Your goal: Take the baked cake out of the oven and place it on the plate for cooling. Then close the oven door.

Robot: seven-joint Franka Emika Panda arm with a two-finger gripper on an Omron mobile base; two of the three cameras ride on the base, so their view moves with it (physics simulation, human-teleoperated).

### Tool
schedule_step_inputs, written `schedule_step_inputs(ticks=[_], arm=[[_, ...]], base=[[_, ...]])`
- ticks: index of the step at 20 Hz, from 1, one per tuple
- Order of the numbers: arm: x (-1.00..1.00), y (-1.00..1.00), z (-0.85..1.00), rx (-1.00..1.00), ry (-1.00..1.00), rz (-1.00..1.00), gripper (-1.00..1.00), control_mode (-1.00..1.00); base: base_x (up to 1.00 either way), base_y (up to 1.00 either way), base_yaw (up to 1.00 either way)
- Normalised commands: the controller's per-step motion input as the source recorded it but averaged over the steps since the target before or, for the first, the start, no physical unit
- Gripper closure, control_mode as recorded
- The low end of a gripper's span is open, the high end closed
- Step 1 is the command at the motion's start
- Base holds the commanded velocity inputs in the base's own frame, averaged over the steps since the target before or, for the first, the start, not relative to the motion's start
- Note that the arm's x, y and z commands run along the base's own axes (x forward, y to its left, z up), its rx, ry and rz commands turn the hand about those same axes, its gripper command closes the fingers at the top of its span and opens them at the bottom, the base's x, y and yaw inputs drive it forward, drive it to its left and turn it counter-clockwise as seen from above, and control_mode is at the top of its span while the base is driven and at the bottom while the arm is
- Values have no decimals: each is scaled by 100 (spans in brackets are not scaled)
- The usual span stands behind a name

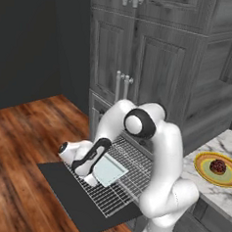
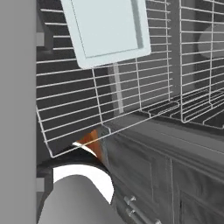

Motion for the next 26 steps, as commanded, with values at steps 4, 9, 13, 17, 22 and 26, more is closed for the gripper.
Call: schedule_step_inputs(ticks=[4, 9, 13, 17, 22, 26], arm=[[46, 28, -77, 0, 16, 8, -100, -100], [35, 7, -39, 0, 7, 2, -100, -100], [33, 0, -38, 0, 4, 0, -100, -100], [31, 0, -57, 0, 5, 0, -100, -100], [30, 0, -57, 0, 2, 1, -100, -100], [37, 0, -51, 0, 4, 6, -100, -100]], base=[[0, 0, 0], [0, 0, 0], [0, 0, 0], [0, 0, 0], [0, 0, 0], [0, 0, 0]])
